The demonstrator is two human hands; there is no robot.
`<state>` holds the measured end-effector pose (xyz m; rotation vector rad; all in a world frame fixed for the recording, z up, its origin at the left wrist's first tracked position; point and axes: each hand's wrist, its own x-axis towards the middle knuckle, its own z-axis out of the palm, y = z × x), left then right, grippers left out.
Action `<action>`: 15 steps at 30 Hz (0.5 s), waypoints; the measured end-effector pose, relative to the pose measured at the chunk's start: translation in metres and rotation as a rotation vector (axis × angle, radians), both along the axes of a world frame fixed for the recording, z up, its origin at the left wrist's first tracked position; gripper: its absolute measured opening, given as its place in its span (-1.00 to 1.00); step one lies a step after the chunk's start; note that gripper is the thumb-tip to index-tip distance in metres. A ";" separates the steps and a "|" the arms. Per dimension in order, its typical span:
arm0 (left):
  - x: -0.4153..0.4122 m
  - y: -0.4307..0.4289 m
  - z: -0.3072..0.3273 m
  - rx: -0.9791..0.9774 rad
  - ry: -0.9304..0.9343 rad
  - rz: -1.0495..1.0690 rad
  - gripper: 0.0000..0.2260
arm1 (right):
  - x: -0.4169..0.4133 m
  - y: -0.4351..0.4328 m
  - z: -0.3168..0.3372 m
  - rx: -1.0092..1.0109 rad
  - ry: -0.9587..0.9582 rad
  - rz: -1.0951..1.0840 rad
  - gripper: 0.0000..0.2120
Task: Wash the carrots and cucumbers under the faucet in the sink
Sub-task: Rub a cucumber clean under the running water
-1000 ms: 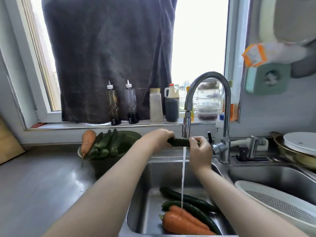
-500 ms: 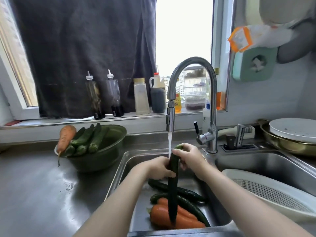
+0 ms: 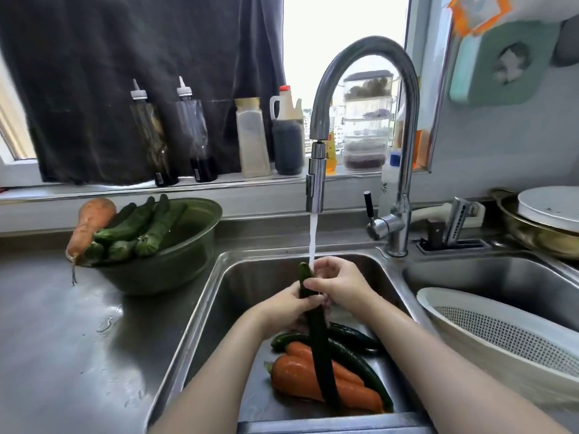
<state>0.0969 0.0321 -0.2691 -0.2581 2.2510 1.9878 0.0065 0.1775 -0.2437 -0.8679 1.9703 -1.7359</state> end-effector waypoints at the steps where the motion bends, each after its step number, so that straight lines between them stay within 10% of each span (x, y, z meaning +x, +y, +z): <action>1: -0.002 0.000 -0.002 -0.013 0.009 -0.003 -0.63 | -0.002 -0.001 -0.002 0.001 0.020 -0.026 -0.78; 15: -0.004 0.001 -0.001 -0.134 0.081 0.035 -0.85 | -0.002 -0.010 -0.001 -0.050 0.360 -0.205 -0.94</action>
